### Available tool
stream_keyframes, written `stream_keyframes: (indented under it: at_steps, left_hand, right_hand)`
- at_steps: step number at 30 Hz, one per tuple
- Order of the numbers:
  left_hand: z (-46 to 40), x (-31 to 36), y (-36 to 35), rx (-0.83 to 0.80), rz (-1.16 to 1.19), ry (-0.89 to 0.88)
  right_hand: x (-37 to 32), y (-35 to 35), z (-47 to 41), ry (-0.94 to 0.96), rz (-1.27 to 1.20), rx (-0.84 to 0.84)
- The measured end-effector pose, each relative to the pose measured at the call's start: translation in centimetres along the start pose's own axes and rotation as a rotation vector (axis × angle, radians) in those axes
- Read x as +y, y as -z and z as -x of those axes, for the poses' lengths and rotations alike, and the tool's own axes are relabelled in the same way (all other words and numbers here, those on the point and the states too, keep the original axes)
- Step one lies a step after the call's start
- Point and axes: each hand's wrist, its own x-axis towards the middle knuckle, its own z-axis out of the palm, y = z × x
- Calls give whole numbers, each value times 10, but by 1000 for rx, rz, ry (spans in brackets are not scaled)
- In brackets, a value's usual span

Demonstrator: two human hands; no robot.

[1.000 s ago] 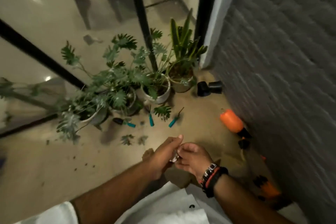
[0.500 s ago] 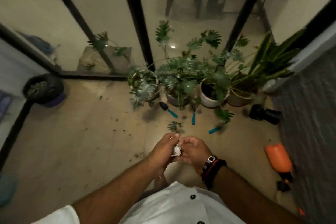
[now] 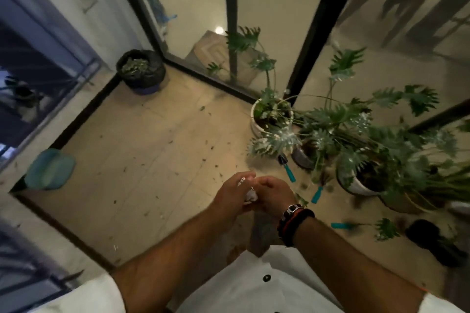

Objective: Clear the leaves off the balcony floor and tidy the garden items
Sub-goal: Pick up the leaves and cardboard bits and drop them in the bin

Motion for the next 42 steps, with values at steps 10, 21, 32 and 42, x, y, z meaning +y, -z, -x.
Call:
stream_keyframes:
  at_steps: [10, 21, 32, 42]
  left_hand:
    - [-68, 54, 45, 194, 371, 141]
    - [-206, 94, 136, 108, 483, 271]
    - [-509, 16, 282, -43, -352, 259]
    - [-850, -82, 382, 158, -1173, -185]
  right_hand:
    - [-67, -29, -78, 167, 188, -61]
    - [-104, -102, -182, 358, 227, -65]
    - [6, -203, -459, -266, -145, 204]
    - [194, -216, -735, -272, 143, 261]
